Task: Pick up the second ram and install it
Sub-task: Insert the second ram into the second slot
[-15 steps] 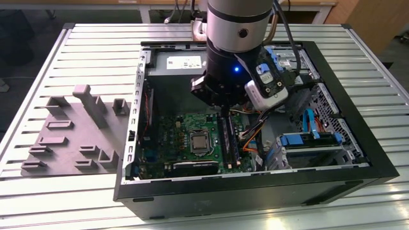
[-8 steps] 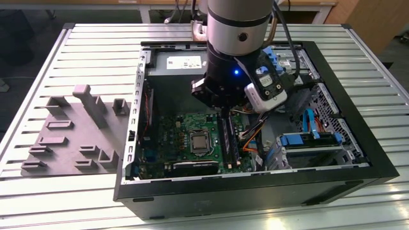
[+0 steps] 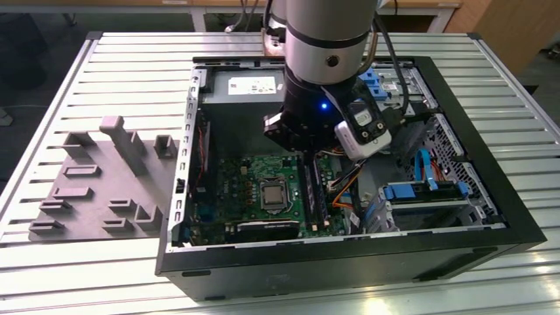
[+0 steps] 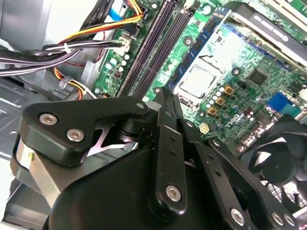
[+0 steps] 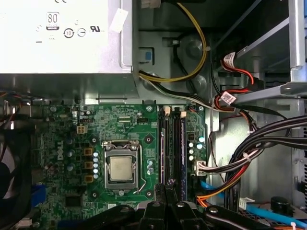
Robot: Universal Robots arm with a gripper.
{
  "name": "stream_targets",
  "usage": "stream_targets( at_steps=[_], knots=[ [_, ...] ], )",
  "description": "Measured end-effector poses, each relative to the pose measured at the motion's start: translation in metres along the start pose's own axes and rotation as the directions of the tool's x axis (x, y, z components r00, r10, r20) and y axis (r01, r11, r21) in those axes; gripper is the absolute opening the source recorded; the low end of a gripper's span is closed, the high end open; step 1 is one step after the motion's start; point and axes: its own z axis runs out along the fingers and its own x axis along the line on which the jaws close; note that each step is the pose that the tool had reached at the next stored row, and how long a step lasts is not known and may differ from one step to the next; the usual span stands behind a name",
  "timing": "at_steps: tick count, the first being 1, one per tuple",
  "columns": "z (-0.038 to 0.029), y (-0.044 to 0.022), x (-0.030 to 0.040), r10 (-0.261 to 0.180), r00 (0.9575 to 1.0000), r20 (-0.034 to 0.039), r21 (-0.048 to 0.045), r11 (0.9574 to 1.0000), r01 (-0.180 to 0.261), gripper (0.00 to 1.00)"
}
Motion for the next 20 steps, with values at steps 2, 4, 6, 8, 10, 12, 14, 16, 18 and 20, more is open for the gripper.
stream_targets(
  at_steps=[2,4,6,8,10,12,14,16,18,20],
  knots=[
    [0.0007,0.0000,-0.0005,0.000,1.0000,-0.0001,0.0002,1.0000,0.000,0.11],
    [0.0017,0.0000,-0.0006,0.000,1.0000,0.0000,0.0000,1.0000,0.000,0.11],
    [0.0027,-0.0001,-0.0007,0.000,1.0000,0.0000,0.0000,1.0000,0.000,0.11],
    [0.0040,-0.0001,-0.0009,0.000,1.0000,0.0000,-0.0001,1.0000,0.000,0.11],
    [0.0055,-0.0001,-0.0008,0.000,1.0000,0.0000,-0.0001,1.0000,0.000,0.11],
    [0.0075,-0.0002,-0.0007,0.000,1.0000,0.0000,-0.0001,1.0000,0.000,0.11],
    [0.0094,-0.0003,-0.0007,0.000,1.0000,0.0000,-0.0001,1.0000,0.000,0.11],
    [0.0109,-0.0003,-0.0006,0.000,1.0000,0.0000,-0.0001,1.0000,0.000,0.11],
    [0.0126,-0.0003,-0.0006,0.000,1.0000,0.0000,-0.0001,1.0000,0.000,0.11],
    [0.0146,-0.0004,-0.0005,0.000,1.0000,0.0000,-0.0001,1.0000,0.000,0.11]
  ],
)
